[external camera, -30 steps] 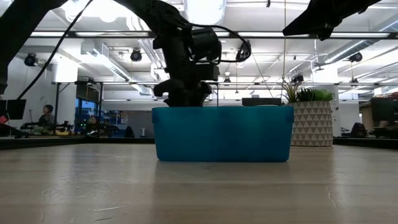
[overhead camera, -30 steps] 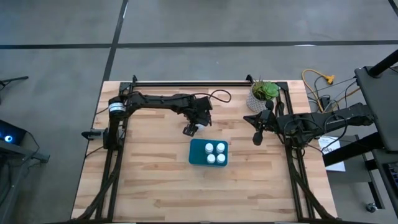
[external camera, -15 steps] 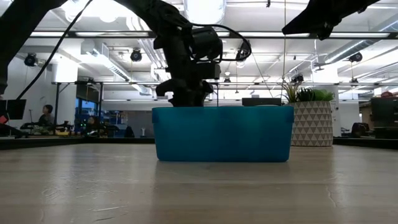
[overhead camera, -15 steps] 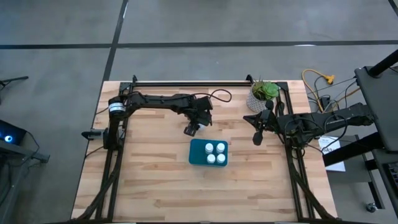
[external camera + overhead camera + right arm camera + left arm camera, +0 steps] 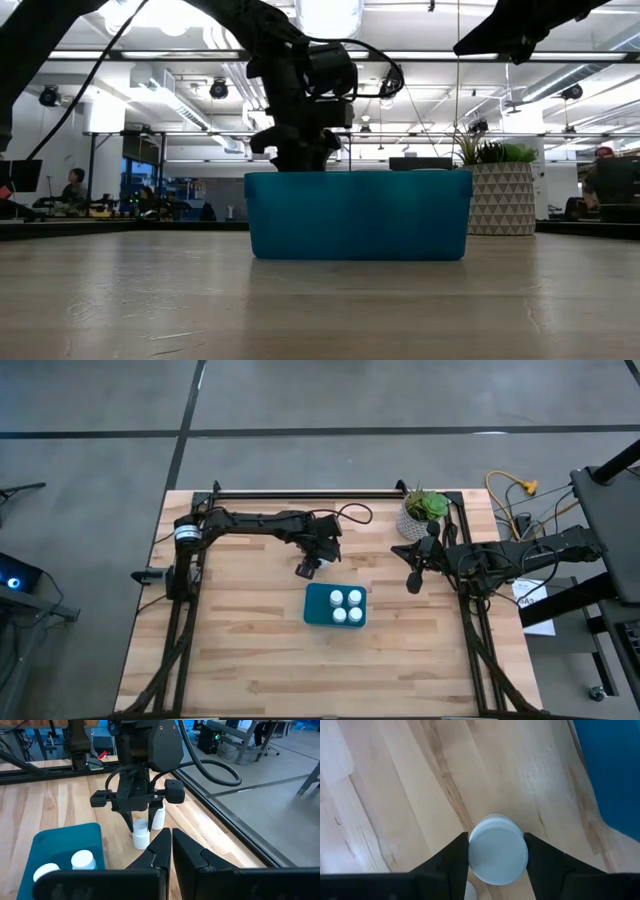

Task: Pick and place pill bottles into a basket
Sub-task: Put the white pill bottle into the blue bin

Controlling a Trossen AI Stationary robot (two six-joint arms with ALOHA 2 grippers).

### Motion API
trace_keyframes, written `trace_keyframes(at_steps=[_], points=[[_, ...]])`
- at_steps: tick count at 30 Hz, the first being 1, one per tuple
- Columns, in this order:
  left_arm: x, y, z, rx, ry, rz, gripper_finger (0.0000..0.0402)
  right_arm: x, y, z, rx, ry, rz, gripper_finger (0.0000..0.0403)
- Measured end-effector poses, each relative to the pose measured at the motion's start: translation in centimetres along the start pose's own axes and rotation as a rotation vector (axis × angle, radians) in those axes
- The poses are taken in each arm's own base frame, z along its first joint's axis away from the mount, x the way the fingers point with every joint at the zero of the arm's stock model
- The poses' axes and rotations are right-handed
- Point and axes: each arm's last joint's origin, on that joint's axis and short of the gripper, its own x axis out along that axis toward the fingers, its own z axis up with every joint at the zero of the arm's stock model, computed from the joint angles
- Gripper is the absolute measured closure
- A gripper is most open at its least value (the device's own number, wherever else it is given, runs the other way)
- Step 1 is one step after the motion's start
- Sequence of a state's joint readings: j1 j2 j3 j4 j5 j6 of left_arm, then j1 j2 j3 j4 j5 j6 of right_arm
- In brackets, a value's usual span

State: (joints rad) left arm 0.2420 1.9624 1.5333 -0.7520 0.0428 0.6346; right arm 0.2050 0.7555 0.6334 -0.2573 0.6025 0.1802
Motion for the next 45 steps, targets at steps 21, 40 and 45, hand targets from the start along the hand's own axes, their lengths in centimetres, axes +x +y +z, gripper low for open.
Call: trace_keyframes(at_steps=[21,40,45], points=[[-4.5,-2.3,1.3,0.006,-0.019,0.046,0.0255,0.0,0.0,0.0,-0.002,0.0,0.0,0.0394],[-7.5,-7.6,3.3,0.041,-0.047,0.009,0.0255,0.0,0.0,0.0,0.0,-0.001,0.0,0.0394],[-7.6,-8.7,3.8,0.052,-0.052,0.005,0.0255,0.0,0.0,0.0,0.0,-0.001,0.0,0.0394]])
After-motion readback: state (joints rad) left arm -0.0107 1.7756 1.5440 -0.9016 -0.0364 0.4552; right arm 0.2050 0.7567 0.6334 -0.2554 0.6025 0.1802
